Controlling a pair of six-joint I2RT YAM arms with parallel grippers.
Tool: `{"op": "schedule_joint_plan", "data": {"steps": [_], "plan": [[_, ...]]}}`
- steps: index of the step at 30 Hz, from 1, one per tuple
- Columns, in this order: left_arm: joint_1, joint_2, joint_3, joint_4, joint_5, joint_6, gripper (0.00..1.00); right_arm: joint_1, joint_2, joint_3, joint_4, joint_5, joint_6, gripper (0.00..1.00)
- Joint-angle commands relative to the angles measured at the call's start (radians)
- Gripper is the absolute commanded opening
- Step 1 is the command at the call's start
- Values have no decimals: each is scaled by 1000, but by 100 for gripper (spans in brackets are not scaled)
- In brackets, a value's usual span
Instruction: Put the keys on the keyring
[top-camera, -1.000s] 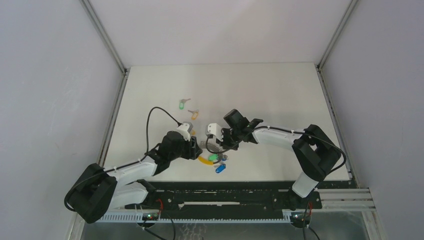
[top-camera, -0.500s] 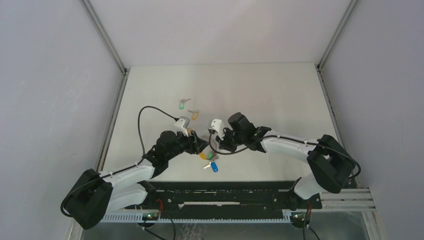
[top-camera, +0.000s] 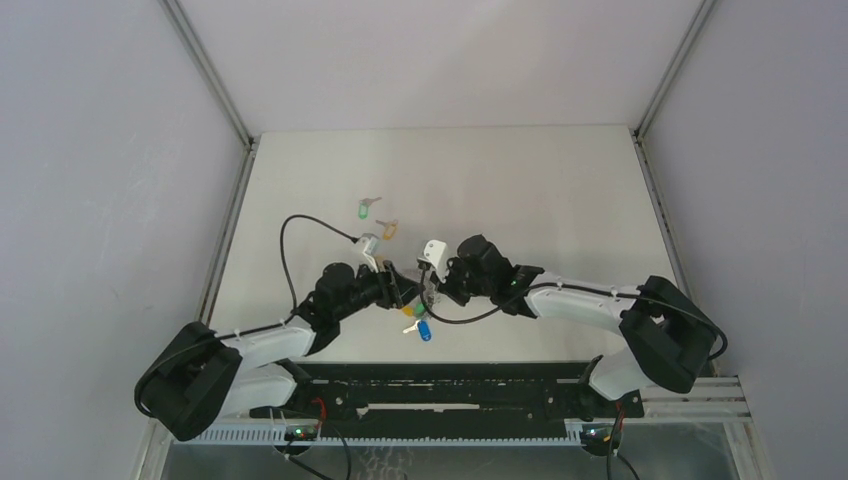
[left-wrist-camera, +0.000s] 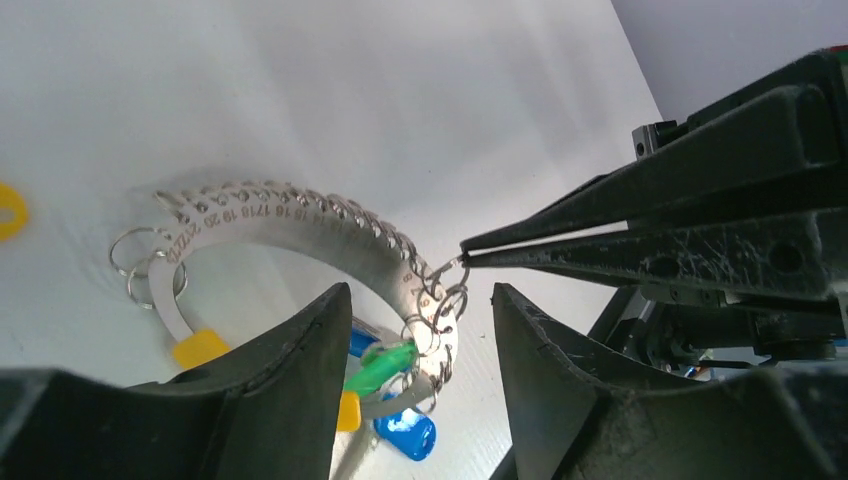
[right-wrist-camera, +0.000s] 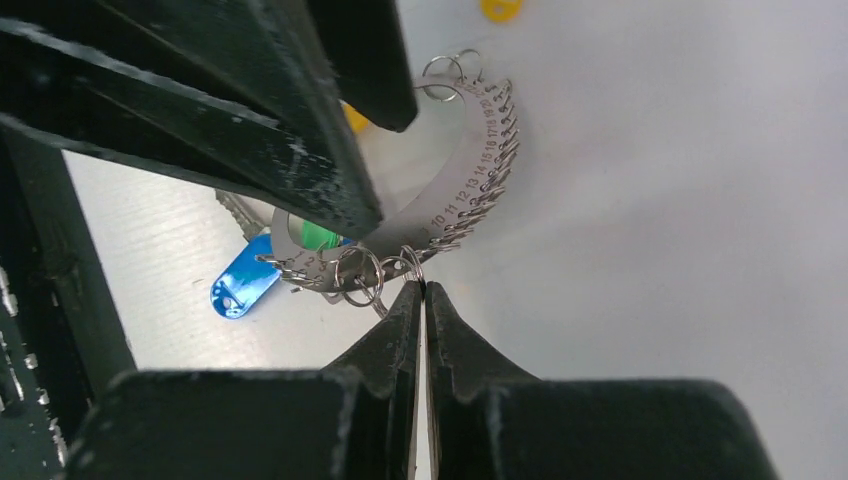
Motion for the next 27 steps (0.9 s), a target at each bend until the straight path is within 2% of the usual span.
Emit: {"op": "schedule_joint_plan", "data": {"steps": [1,5,12,16,23,27], "plan": [[7,4,-30,50,-1,-38,59,-8,24,11,4,9,43,0],[7,-10,-21,-30,-51,-22,59,-7,63,24,-80,-1,64,0],[10,-72,17,-221,-165,100,59,-2,114,35,-127,4,88,0],[13,-130,18,-296,-217,147,59,-1,149,72,-184,29,86,11],[13,-205,2,-338,-250,187,60,-8,133,133,-260,-21,87,18],[13,-212,0,-343,-246,197,60,-16,123,147,-278,-40,97,18]]}}
